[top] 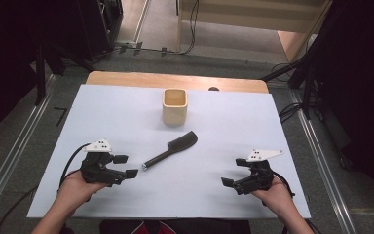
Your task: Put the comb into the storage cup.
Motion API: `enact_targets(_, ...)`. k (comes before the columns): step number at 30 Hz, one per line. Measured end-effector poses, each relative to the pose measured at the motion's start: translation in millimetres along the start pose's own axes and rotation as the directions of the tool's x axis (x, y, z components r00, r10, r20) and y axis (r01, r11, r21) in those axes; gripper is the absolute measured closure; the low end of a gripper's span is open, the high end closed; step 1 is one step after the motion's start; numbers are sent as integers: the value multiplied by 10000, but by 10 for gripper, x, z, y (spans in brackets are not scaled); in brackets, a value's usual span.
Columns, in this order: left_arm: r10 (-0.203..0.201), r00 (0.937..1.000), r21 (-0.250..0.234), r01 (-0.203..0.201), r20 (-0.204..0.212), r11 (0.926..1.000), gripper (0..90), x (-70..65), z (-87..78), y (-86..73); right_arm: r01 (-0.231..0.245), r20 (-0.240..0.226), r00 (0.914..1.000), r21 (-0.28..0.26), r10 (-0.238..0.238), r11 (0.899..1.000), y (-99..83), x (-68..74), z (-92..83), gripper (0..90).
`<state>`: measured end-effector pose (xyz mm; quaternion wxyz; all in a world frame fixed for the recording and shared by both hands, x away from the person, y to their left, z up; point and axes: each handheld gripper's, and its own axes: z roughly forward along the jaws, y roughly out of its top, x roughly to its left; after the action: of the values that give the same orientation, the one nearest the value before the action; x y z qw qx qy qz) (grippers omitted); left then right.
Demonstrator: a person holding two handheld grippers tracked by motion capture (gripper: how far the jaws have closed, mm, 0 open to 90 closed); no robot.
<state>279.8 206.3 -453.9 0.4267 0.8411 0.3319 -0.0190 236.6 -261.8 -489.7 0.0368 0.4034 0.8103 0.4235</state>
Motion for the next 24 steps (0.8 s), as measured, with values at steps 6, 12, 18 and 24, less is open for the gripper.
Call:
enact_targets(6, 271, 9993, -145, -268, 241, 9995, 189, 22, 57, 93, 24, 46, 10000, 16, -24, 10000, -3, -9, 0, 0)
enact_targets(12, 543, 9985, -393, -539, 96, 9978, 193, 27, 97, 186, 46, 30, 10000, 40, -46, 10000, -3, -2, 4, 0)
enact_targets(18, 642, 9979, -551, -646, -94, 9964, 198, 46, 106, 238, 55, 51, 10000, 83, -55, 10000, -4, -1, 6, 0)
enact_targets(24, 626, 9979, -453, -632, -161, 9970, 198, 65, 190, 325, 63, 50, 10000, 85, -63, 9999, -4, 0, 6, 0)
